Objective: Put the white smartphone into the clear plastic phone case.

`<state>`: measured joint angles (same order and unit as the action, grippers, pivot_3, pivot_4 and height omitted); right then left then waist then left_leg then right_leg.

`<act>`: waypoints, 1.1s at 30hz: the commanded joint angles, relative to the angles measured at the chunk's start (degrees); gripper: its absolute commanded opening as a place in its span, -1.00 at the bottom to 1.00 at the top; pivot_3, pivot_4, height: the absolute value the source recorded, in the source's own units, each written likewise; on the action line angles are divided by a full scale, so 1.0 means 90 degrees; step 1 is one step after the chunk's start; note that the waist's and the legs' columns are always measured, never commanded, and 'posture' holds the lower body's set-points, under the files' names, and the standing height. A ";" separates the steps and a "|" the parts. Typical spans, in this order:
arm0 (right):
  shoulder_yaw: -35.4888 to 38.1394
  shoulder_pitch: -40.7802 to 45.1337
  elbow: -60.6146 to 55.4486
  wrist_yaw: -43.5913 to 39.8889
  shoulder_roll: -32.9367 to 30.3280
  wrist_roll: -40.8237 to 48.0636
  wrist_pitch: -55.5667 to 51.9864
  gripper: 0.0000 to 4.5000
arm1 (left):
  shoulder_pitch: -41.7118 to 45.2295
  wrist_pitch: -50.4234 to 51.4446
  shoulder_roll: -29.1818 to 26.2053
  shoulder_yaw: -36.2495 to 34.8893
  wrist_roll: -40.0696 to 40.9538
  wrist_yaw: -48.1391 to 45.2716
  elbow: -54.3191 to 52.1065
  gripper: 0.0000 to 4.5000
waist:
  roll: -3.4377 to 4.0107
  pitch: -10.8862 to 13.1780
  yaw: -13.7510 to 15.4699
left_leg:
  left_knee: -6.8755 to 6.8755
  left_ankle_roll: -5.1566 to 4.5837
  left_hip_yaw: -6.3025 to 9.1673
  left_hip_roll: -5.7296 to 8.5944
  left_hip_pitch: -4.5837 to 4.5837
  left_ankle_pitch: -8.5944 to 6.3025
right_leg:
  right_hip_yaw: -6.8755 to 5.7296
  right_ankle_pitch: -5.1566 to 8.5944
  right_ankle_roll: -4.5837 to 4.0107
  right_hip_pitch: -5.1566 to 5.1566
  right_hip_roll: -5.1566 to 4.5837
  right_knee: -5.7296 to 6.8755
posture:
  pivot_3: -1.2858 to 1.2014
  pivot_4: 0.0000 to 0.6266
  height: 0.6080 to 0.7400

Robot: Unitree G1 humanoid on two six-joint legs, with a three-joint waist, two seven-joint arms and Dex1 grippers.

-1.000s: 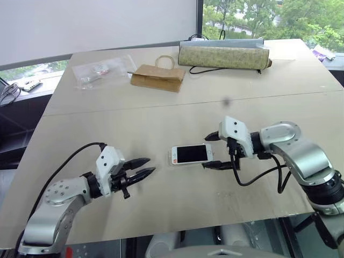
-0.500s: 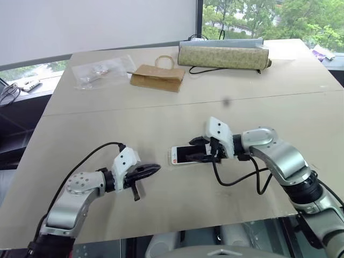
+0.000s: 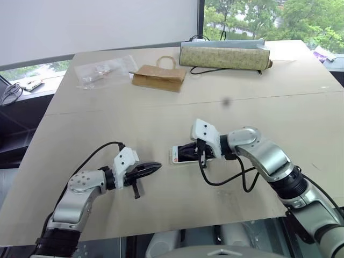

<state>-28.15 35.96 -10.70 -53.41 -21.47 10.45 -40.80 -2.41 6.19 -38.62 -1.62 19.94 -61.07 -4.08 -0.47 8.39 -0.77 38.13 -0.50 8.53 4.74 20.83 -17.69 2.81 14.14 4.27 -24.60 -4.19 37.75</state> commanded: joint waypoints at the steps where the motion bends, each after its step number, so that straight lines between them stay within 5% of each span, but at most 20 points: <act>1: -0.0204 0.0204 0.0179 0.0036 0.0141 -0.0230 0.0356 -0.98 | 0.0134 0.0119 0.0055 -0.0001 -0.0003 0.0136 -0.0032 -1.00 | 0.0000 0.0000 0.0002 | 0.0000 0.0000 0.0001 0.0000 0.0001 0.0000 | -0.0001 0.0000 0.0000 0.0000 0.0000 0.0001 | 0.03 -0.52 1.00; 22: -0.0551 0.0335 0.0832 -0.0493 0.0114 -0.0523 0.0723 -0.98 | 0.0575 0.1540 0.0070 0.0250 -0.0021 0.0783 -0.1129 -1.00 | -0.0001 0.0000 -0.0168 | 0.0000 0.0001 0.0004 0.0000 0.0013 0.0000 | -0.0010 0.0000 0.0000 -0.0008 0.0000 -0.0004 | 0.03 -0.52 1.00; 33: -0.0863 0.0364 0.1475 -0.0768 0.0139 -0.0923 0.1240 -0.98 | 0.0111 0.2291 -0.0302 -0.0509 0.0567 0.0887 -0.1781 -1.00 | -0.0002 -0.0005 -0.0175 | -0.0004 0.0001 0.0001 -0.0001 -0.0003 0.0000 | 0.0000 0.0000 0.0000 -0.0004 0.0002 0.0002 | 0.03 -0.52 1.00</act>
<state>-33.97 39.66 0.91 -59.82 -20.00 4.08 -29.30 -0.99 26.40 -40.86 -4.83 23.90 -53.24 -17.65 -0.49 8.34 -2.34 38.09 -0.49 8.55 4.73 20.80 -17.69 2.80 14.14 4.27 -24.63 -4.16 37.76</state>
